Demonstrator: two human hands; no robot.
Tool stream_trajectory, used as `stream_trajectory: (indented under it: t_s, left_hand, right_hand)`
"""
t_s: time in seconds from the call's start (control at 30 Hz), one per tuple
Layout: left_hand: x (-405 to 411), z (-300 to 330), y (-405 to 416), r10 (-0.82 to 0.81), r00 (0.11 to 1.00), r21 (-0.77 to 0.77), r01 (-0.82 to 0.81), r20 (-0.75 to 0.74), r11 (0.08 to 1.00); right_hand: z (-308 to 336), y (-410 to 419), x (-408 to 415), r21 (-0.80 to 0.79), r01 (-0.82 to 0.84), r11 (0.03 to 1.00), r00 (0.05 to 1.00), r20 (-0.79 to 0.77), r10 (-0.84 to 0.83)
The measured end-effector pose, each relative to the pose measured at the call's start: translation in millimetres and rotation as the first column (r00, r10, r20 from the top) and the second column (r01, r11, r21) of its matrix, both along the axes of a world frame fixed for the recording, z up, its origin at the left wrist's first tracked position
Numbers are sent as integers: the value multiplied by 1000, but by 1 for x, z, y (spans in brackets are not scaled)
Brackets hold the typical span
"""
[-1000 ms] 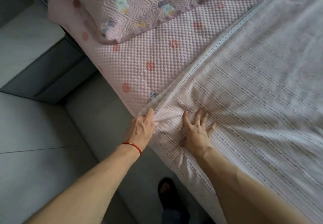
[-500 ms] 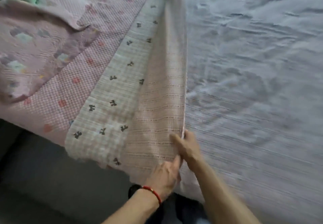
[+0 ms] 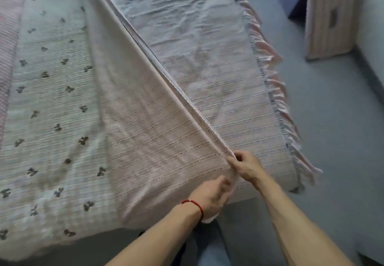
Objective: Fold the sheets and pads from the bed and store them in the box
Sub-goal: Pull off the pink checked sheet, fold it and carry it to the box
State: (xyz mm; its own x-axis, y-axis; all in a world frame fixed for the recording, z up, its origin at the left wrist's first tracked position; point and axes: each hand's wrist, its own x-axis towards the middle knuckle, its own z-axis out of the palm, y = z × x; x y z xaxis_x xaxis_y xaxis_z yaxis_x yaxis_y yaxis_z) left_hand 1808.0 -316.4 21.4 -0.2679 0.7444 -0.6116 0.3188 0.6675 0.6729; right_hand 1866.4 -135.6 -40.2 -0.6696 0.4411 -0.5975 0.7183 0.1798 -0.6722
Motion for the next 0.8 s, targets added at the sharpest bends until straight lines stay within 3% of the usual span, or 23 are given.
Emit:
stream_trajectory:
  t_s: [0.13,0.23,0.5,0.6,0.73,0.8]
  left_hand:
    - [-18,7,2,-141,967,-162,108,-210,981]
    - [-37,20,-1,-224,945,-247,165,-237,955]
    - [-33,71,-20,-67,969,-269,0,-238,963]
    - [-34,67,-17,-11,972,-229,-44,-233,972]
    - [-34,51,-16,134,967,-227,-184,-217,956]
    - [-30,43,-20,183,958,-225,-233,-220,946]
  right_hand:
    - [-35,12,27,101,-48,994,977,213,25]
    - [-50,0,21,117,-20,993,952,306,-17]
    - [-15,-27,74,-283,2,959,959,273,78]
    - [-34,-39,70,-269,152,951,971,218,-94]
    - [-55,-68,51,-294,448,844,893,201,-404]
    - [-62,-78,43,-292,442,848,893,232,-385]
